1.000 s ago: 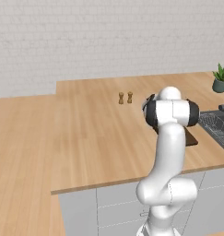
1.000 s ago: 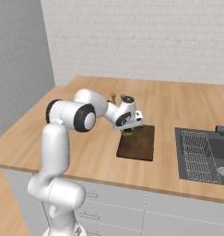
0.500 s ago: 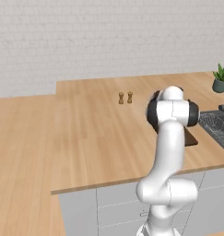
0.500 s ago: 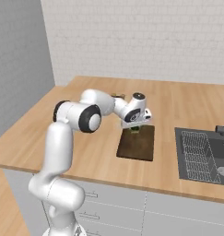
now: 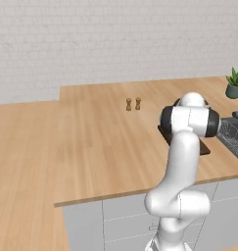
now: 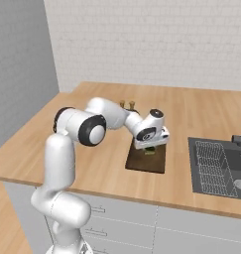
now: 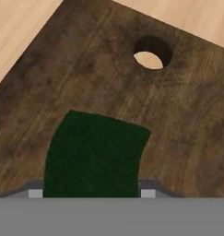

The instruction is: Pick up the sponge from the counter and clean the cutting board by briefly scrubbing or pressing down on the cutting board. Once finished, release the sponge.

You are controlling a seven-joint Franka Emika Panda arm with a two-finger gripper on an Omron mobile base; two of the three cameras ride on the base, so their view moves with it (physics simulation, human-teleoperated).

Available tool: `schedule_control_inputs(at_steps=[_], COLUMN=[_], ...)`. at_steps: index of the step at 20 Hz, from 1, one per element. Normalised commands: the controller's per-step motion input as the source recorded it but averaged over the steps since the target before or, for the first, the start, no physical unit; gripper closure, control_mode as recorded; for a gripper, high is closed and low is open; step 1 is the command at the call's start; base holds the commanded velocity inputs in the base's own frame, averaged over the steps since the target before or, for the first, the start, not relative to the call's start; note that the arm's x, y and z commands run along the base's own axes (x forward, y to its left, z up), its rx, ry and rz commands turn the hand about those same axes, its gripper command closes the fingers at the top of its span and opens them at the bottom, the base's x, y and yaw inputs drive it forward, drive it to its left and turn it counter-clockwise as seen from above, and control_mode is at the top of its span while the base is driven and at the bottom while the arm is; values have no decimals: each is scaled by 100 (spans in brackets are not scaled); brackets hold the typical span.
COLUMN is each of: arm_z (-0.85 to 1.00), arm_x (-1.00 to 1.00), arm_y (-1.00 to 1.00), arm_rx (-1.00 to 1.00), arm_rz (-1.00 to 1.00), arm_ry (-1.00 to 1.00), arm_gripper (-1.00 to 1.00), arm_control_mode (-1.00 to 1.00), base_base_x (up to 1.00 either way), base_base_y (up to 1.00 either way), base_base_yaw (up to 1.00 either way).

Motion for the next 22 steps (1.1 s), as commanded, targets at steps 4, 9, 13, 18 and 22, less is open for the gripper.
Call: schedule_control_inputs(at_steps=[4, 9, 13, 18, 22], arm_z=[-21, -4, 0, -6, -21], arm_x=[43, 27, -23, -92, -58], arm_y=[-55, -64, -33, 25, 80], arm_rx=[0, 0, 4, 11, 5], arm_rz=[-1, -3, 0, 2, 6], arm_ry=[0, 0, 0, 0, 0], arm_gripper=[100, 100, 100, 100, 100], arm_control_mode=[-100, -100, -100, -100, -100], base_base_x=[0, 0, 0, 0, 0], base_base_y=[0, 0, 0, 0, 0], base_base_yaw=[0, 0, 0, 0, 0])
